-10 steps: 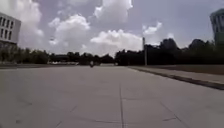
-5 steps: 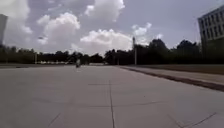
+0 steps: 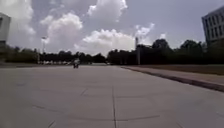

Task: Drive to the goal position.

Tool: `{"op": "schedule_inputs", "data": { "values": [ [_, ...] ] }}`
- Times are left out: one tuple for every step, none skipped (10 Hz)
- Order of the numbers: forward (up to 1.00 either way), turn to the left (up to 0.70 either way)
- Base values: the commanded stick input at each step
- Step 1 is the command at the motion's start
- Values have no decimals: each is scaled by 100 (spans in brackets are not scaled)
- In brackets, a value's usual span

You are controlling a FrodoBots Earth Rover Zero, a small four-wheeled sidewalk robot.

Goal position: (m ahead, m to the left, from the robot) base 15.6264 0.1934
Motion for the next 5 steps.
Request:
{"op": "schedule_inputs", "data": {
  "values": [
    [70,6],
    [70,6],
    [70,6],
    [70,6],
    [70,6]
  ]
}}
